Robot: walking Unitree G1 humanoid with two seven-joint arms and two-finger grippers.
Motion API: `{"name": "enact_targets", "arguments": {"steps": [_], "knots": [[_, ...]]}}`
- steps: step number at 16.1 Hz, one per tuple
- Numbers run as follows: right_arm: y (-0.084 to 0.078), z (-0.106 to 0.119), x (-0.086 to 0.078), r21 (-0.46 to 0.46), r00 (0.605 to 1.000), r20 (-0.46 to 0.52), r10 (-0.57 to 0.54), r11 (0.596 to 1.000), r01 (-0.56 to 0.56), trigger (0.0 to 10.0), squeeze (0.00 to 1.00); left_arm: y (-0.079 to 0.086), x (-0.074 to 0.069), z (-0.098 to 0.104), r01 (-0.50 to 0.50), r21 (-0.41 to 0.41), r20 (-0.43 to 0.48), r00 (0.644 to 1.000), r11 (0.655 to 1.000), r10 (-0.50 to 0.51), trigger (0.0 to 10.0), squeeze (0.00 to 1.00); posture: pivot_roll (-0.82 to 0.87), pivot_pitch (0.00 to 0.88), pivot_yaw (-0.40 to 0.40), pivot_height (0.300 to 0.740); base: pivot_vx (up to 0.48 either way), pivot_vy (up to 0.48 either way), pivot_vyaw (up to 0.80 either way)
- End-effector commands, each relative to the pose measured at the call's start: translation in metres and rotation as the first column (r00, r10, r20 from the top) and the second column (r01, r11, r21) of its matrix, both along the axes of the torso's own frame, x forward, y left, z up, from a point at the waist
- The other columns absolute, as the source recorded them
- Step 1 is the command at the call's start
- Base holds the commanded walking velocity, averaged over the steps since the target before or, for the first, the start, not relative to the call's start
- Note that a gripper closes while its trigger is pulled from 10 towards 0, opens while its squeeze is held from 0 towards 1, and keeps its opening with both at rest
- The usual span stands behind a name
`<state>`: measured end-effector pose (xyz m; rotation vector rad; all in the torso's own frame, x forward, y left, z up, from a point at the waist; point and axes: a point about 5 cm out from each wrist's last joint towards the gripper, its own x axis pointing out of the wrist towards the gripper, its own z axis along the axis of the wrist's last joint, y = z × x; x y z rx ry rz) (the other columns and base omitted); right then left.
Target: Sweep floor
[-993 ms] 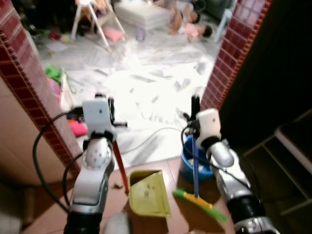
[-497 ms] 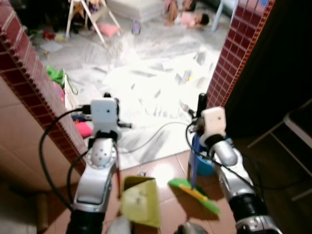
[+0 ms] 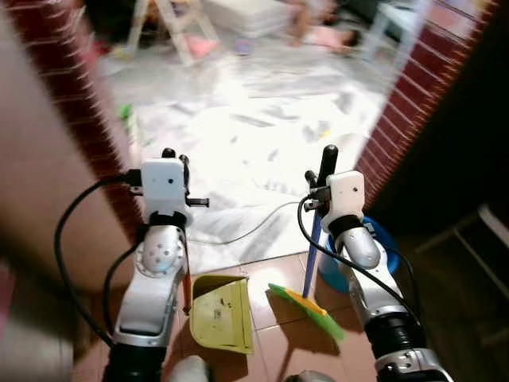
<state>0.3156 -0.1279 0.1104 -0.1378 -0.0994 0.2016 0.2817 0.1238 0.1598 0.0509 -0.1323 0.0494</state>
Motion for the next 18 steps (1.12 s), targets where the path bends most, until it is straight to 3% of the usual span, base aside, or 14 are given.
{"name": "enact_targets", "arguments": {"steps": [1,5,9,11,14,18], "knots": [[0.004,0.011,0.005,-0.004,0.999,0.05,0.014,1.0,-0.014,10.0,0.0,-0.003,0.002,0.011,0.004,-0.016,0.047,0.999,1.0,-0.003,10.0,0.0,0.03,0.027,-0.028,0.74,-0.255,-0.262,0.8],[0.005,0.014,0.005,0.002,0.998,0.06,0.018,1.0,-0.018,10.0,0.0,-0.006,0.004,0.012,0.007,-0.022,0.05,0.999,1.0,-0.006,10.0,0.0,0.03,0.037,-0.026,0.74,-0.252,-0.263,0.62],[0.003,0.015,0.006,-0.004,0.998,0.066,-0.002,1.0,0.003,10.0,0.0,-0.005,0.004,0.014,-0.008,-0.005,0.063,0.998,1.0,0.008,10.0,0.0,0.03,0.045,-0.022,0.74,0.0,-0.132,0.0],[0.001,0.016,0.006,-0.009,0.997,0.072,-0.015,1.0,0.015,10.0,0.0,-0.002,0.005,0.015,0.009,-0.022,0.054,0.998,1.0,-0.007,10.0,0.0,0.03,0.05,-0.021,0.74,0.0,0.0,0.0],[0.003,0.015,0.005,-0.013,0.997,0.072,-0.002,1.0,0.003,10.0,0.0,0.012,0.005,0.01,-0.046,-0.027,0.043,0.998,0.999,0.047,10.0,0.0,0.03,0.051,-0.025,0.74,0.0,0.0,0.0],[0.005,0.015,0.006,-0.018,0.997,0.073,0.018,1.0,-0.017,10.0,0.0,0.019,0.009,0.013,-0.052,-0.046,0.085,0.995,0.998,0.055,10.0,0.0,0.03,0.044,-0.034,0.74,0.0,0.0,0.74]]}}
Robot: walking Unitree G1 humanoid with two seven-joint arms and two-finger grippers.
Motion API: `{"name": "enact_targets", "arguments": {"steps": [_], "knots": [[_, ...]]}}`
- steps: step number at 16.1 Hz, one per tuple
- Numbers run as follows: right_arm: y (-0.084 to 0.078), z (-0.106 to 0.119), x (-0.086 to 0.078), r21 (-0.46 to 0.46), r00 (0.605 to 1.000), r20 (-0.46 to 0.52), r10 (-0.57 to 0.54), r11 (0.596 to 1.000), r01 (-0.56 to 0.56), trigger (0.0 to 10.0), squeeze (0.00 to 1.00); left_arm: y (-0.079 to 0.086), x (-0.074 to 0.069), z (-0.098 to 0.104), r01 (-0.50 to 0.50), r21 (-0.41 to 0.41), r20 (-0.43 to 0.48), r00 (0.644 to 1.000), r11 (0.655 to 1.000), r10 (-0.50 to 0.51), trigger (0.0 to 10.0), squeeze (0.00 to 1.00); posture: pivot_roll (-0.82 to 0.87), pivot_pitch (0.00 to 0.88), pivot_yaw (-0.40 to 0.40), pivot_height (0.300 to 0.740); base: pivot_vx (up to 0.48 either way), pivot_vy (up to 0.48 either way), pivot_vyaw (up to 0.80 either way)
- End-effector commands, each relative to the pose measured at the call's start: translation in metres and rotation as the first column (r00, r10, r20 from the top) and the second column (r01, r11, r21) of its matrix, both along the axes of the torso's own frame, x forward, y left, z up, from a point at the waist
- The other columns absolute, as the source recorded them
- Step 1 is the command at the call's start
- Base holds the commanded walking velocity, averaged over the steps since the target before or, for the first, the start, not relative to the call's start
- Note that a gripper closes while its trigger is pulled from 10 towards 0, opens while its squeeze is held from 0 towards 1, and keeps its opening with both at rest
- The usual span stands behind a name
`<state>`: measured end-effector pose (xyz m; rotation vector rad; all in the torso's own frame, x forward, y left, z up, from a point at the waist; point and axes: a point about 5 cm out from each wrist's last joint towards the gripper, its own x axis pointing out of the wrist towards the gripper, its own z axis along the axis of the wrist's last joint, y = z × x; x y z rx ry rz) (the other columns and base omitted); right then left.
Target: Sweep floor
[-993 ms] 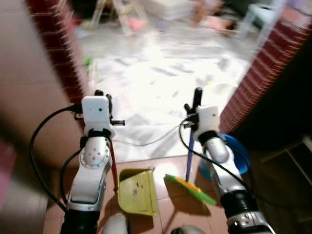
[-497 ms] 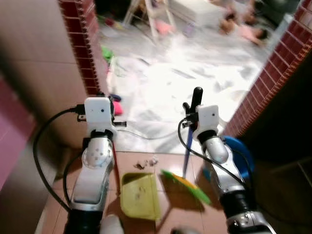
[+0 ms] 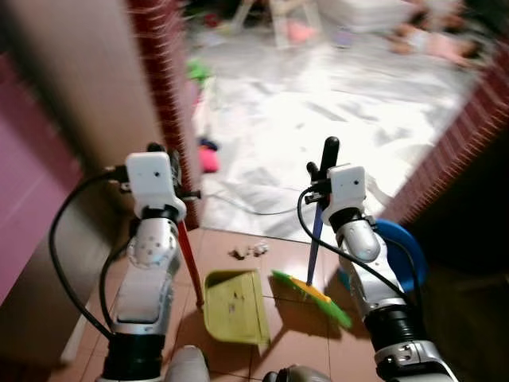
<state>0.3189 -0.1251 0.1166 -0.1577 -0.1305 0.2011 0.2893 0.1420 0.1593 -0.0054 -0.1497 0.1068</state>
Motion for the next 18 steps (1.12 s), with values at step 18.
{"name": "enact_targets", "arguments": {"steps": [18], "knots": [[0.027,0.02,0.001,0.074,0.994,0.045,0.097,0.992,-0.101,10.0,0.0,0.042,0.011,-0.013,-0.12,0.114,0.019,0.993,0.986,0.119,10.0,0.0,0.01,0.07,-0.031,0.74,0.0,0.0,0.0]]}}
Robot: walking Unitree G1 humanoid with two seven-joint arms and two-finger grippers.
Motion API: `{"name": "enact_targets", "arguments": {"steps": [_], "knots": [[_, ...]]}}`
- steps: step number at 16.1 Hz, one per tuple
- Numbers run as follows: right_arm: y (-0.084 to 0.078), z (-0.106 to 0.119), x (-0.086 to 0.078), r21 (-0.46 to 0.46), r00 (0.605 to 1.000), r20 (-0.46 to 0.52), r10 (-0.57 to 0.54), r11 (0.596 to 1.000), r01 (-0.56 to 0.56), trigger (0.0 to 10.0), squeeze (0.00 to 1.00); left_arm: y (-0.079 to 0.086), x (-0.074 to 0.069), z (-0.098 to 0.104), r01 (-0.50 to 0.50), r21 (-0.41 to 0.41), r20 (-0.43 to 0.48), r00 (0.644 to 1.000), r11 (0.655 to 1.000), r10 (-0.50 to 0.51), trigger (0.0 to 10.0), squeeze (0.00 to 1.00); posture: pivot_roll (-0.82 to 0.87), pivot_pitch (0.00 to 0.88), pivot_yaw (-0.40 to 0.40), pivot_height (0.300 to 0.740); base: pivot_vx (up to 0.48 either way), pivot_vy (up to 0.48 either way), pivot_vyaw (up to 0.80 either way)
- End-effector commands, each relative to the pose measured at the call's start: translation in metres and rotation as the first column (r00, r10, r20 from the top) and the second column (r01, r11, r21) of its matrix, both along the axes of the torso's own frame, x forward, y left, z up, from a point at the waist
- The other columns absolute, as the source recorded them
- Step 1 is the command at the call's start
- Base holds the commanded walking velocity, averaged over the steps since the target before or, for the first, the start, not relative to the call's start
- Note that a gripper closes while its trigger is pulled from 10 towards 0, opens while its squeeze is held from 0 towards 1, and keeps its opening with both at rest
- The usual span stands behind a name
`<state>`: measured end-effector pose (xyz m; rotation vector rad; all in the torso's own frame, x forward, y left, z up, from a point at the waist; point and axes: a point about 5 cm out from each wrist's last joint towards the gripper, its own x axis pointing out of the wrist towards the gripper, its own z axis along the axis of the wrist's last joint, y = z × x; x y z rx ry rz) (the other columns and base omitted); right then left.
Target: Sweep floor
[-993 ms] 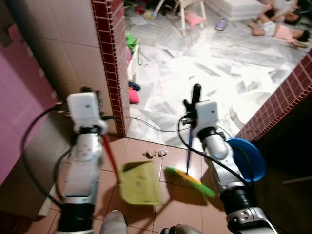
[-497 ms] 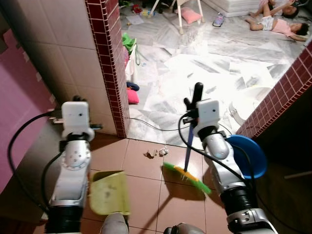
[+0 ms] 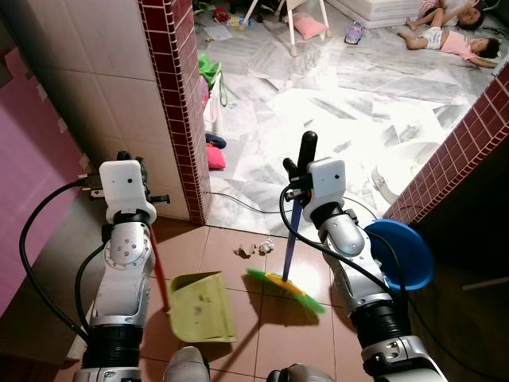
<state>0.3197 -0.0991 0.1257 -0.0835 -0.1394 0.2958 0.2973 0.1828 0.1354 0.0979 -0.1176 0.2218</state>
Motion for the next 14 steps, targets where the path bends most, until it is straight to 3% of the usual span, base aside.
{"name": "enact_targets", "arguments": {"steps": [1,6,14], "knots": [[0.0002,0.0117,0.0007,0.013,0.999,0.05,-0.013,1.0,0.012,10.0,0.0,0.0023,0.0035,0.01,-0.008,0.032,0.049,0.999,0.999,0.006,10.0,0.0,0.01,0.079,-0.035,0.74,0.0,0.0,0.0],[0.0004,0.0104,0.0008,0.001,0.999,0.038,-0.008,1.0,0.008,10.0,0.0,0.0019,0.0028,0.0109,-0.016,0.027,0.055,0.998,0.999,0.015,10.0,0.0,0.0,0.1,-0.047,0.74,0.292,0.119,-0.48],[-0.0034,0.01,0.0013,-0.007,0.999,0.035,-0.018,1.0,0.019,10.0,0.0,-0.0024,0.0054,0.0129,-0.009,0.001,0.059,0.998,1.0,0.009,10.0,0.0,0.0,0.101,-0.043,0.74,0.339,0.337,0.0]]}}
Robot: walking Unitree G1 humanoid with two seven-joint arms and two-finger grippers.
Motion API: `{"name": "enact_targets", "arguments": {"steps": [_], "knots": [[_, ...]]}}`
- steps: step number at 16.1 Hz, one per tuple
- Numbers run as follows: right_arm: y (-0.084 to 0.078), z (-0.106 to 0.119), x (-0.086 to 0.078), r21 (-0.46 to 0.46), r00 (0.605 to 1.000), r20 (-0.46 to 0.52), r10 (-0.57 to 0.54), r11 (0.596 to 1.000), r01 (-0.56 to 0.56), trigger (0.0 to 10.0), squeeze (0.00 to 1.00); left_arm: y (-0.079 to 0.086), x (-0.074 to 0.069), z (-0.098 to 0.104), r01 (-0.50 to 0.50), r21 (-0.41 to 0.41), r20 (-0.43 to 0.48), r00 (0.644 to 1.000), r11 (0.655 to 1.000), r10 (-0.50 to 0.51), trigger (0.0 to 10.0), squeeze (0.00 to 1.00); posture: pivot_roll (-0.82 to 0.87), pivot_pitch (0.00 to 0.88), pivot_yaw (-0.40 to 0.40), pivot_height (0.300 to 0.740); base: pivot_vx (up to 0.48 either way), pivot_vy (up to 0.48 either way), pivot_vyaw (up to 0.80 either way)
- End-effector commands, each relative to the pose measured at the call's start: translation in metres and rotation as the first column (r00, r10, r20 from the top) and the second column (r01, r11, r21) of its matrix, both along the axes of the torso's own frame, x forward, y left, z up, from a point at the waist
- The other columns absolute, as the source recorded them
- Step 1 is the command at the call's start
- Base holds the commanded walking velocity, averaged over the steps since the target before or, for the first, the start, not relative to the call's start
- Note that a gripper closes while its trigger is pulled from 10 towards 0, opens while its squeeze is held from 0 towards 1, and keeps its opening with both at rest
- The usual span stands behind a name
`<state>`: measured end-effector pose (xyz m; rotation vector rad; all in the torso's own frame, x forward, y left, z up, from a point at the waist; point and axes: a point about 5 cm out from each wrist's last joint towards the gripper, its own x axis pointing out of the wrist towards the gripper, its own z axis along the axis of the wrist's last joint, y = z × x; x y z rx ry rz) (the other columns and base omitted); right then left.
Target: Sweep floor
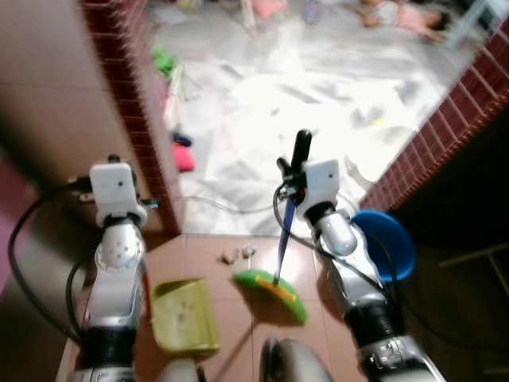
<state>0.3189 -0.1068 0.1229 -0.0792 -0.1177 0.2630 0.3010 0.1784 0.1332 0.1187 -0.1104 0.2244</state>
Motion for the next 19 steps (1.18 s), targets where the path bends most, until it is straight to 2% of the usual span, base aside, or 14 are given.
{"name": "enact_targets", "arguments": {"steps": [1,5,9,10,13,15,19], "knots": [[0.005,0.013,0.002,-0.015,0.998,0.054,0.014,1.0,-0.014,10.0,0.0,0.001,0.003,0.015,-0.002,-0.019,0.067,0.998,1.0,0.003,10.0,0.0,-0.01,0.1,-0.043,0.74,0.3,0.375,0.0],[0.005,0.014,0.003,-0.017,0.998,0.055,0.016,1.0,-0.015,10.0,0.0,-0.002,0.003,0.015,0.002,-0.014,0.07,0.998,1.0,-0.001,10.0,0.0,0.0,0.099,-0.044,0.74,0.286,0.358,0.0],[0.005,0.014,0.005,-0.021,0.998,0.056,0.015,1.0,-0.014,10.0,0.0,0.0,0.005,0.011,-0.038,0.043,0.067,0.997,0.998,0.035,10.0,0.0,0.0,0.093,-0.048,0.74,0.0,0.0,0.0],[0.005,0.015,0.005,-0.024,0.998,0.058,0.015,1.0,-0.014,10.0,0.0,0.0,0.008,0.01,-0.053,0.071,0.077,0.996,0.996,0.047,10.0,0.0,0.0,0.092,-0.051,0.74,0.0,0.0,0.0],[0.005,0.015,0.003,-0.03,0.998,0.06,0.019,0.999,-0.017,10.0,0.0,-0.005,0.014,0.004,-0.028,0.084,0.072,0.997,0.996,0.022,10.0,0.0,-0.01,0.098,-0.056,0.74,0.0,0.0,0.0],[0.003,0.014,0.0,-0.038,0.998,0.057,0.02,0.999,-0.018,10.0,0.0,-0.009,0.025,-0.001,-0.045,0.078,0.07,0.997,0.996,0.04,10.0,0.0,-0.02,0.112,-0.056,0.74,0.0,0.0,0.0],[-0.005,0.013,-0.004,-0.076,0.998,0.063,-0.016,0.997,0.021,10.0,0.0,-0.017,0.037,0.004,-0.064,0.112,0.138,0.989,0.992,0.048,10.0,0.0,-0.05,0.153,-0.052,0.74,0.0,0.0,0.0]]}}
